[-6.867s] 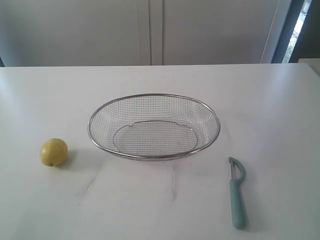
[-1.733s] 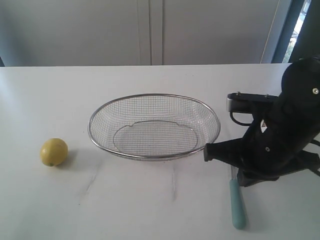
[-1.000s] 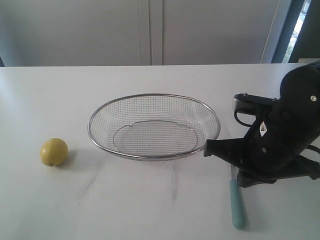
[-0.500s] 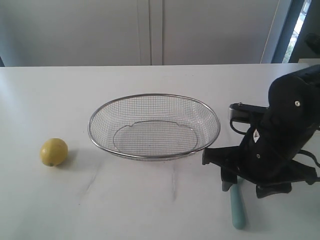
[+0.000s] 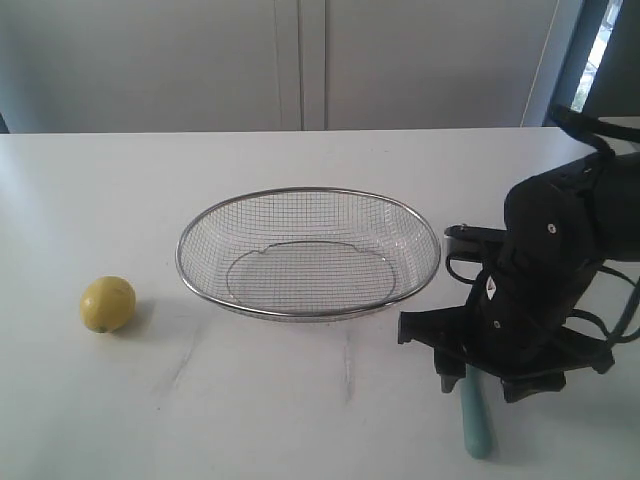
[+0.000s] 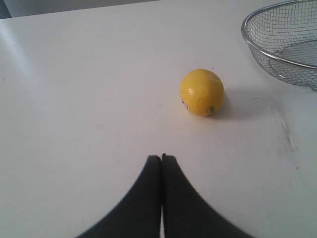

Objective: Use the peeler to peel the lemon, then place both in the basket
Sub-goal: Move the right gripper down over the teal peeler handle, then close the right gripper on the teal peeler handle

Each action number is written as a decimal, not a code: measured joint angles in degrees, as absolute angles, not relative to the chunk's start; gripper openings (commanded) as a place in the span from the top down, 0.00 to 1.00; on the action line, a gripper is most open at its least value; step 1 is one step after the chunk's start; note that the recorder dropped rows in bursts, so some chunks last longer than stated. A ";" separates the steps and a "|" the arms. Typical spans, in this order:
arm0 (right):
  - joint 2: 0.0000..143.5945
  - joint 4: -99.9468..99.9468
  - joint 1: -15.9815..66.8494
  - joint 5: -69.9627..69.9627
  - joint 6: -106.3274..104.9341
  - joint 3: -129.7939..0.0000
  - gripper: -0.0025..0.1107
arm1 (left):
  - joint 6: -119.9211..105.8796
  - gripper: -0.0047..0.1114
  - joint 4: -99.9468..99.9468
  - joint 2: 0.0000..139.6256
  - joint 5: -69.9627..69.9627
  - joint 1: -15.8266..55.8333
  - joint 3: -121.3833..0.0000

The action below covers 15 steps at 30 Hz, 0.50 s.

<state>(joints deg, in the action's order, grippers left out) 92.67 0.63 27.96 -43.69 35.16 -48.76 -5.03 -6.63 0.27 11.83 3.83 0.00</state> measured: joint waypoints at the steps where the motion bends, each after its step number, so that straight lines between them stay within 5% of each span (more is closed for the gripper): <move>1: 93.17 0.90 27.96 -43.69 35.16 -48.76 0.49 | -5.03 0.96 -6.63 0.27 11.83 3.83 0.00; 15: 95.63 1.79 27.96 -36.50 34.30 -45.17 0.49 | -5.03 0.96 -6.63 0.27 12.04 3.83 0.00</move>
<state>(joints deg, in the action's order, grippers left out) 95.63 1.79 27.96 -36.50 34.30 -45.17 -5.03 -6.63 0.27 12.04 3.83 0.00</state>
